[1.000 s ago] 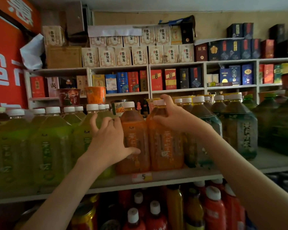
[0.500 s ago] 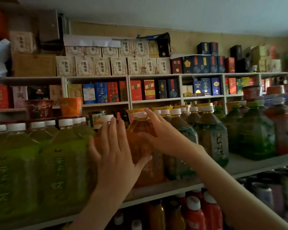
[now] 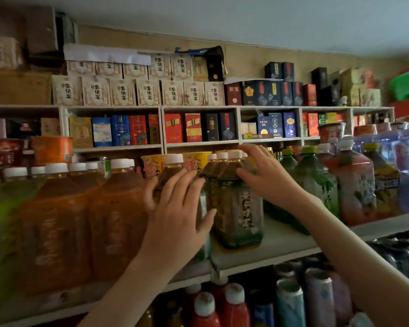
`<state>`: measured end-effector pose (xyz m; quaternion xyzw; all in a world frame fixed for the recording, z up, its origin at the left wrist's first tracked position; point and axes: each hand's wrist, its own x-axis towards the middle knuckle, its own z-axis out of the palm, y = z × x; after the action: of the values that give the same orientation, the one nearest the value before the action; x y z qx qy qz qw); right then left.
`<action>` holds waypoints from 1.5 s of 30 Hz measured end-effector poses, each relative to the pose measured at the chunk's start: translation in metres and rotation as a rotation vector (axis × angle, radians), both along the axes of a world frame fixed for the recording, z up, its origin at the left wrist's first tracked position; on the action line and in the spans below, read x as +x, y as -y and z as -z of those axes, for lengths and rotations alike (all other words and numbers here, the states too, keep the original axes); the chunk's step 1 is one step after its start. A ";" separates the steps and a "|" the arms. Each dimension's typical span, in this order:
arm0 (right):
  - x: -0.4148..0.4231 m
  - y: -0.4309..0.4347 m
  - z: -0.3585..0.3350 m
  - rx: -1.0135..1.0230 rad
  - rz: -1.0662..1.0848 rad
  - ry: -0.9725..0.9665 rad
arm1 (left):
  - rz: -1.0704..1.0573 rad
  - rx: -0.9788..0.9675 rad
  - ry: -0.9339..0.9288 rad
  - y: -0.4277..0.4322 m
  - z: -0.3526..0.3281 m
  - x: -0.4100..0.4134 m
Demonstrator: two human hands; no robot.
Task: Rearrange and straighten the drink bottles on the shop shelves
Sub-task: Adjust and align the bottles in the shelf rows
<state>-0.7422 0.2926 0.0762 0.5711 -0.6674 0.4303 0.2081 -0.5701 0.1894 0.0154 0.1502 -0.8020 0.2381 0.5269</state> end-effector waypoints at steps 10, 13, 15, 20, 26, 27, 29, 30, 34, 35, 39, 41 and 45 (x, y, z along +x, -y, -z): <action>-0.082 0.002 0.017 0.529 -0.307 0.153 | -0.319 0.354 0.060 -0.039 -0.010 -0.100; -0.094 0.004 0.012 0.549 -0.349 0.160 | -0.340 0.402 0.097 -0.042 -0.023 -0.106; -0.103 0.009 -0.001 0.494 -0.331 0.152 | -0.228 0.527 0.079 -0.045 -0.040 -0.109; -0.130 0.063 -0.035 0.198 -0.083 0.127 | 0.097 0.704 -0.072 -0.028 -0.076 -0.129; -0.147 0.132 -0.038 0.418 0.149 0.148 | 0.141 0.768 -0.060 -0.003 -0.092 -0.153; -0.147 0.136 -0.037 0.393 0.151 0.207 | 0.125 0.770 -0.039 -0.001 -0.091 -0.154; -0.150 0.142 -0.039 0.347 0.153 0.231 | 0.115 0.781 0.000 0.004 -0.093 -0.154; -0.152 0.143 -0.042 0.348 0.163 0.194 | 0.115 0.792 0.026 0.005 -0.096 -0.153; -0.156 0.137 -0.056 0.347 0.189 0.106 | 0.050 0.815 0.169 0.006 -0.112 -0.154; -0.155 0.135 -0.058 0.342 0.214 0.085 | 0.012 0.792 0.220 0.004 -0.116 -0.156; -0.152 0.131 -0.061 0.377 0.285 0.035 | -0.041 0.745 0.359 -0.005 -0.129 -0.163; -0.152 0.133 -0.061 0.376 0.280 0.033 | -0.074 0.727 0.423 -0.007 -0.132 -0.166; -0.151 0.136 -0.063 0.353 0.273 0.062 | -0.109 0.727 0.513 -0.006 -0.131 -0.169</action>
<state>-0.8935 0.1567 0.1396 0.4896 -0.8094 0.2922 0.1405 -0.7392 0.1953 0.1459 0.3037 -0.9292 -0.0024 0.2104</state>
